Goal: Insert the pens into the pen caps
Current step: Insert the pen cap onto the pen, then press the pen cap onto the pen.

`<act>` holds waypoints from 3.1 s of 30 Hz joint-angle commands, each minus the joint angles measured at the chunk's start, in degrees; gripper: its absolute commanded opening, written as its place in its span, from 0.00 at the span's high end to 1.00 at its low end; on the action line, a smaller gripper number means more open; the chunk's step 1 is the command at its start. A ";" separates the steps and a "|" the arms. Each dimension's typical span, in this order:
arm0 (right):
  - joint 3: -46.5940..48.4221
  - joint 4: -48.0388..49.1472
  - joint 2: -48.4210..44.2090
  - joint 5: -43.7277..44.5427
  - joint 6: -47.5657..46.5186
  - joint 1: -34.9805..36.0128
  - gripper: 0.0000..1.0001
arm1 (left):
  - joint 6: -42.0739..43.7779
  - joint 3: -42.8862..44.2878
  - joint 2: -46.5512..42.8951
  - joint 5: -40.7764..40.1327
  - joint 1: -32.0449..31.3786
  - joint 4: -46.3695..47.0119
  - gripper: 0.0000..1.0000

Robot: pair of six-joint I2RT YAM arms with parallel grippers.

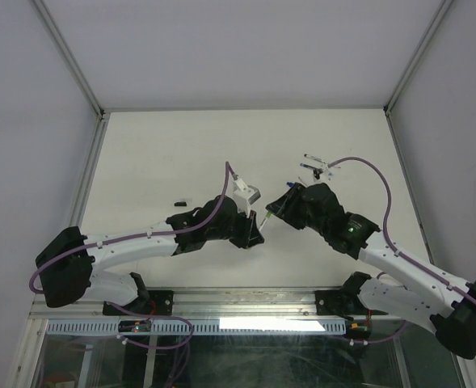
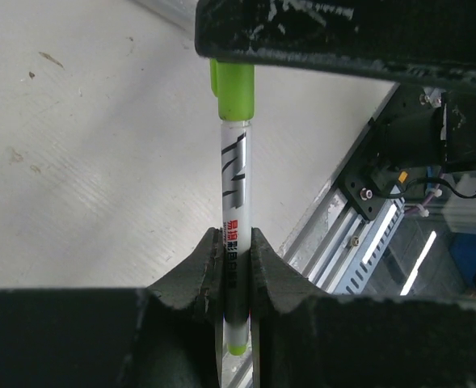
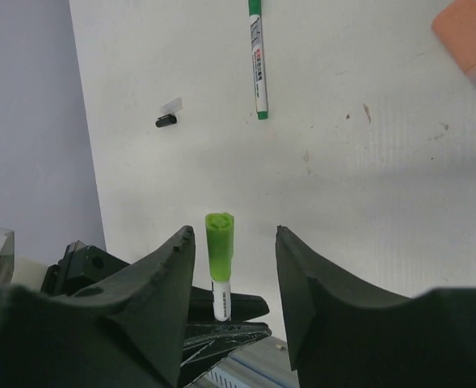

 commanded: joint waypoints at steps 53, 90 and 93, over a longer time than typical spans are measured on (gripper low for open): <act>7.53 7.89 -0.29 -6.82 -8.08 -0.67 0.62 | 0.96 -2.80 -13.06 -1.97 -0.11 8.14 1.00; 3.78 5.44 4.09 -9.97 -8.77 10.34 1.00 | 6.47 14.48 -9.12 -14.16 0.19 4.04 1.00; 0.53 7.99 4.92 -8.49 -5.71 15.38 1.00 | 8.26 18.48 -7.90 -15.47 0.46 4.35 1.00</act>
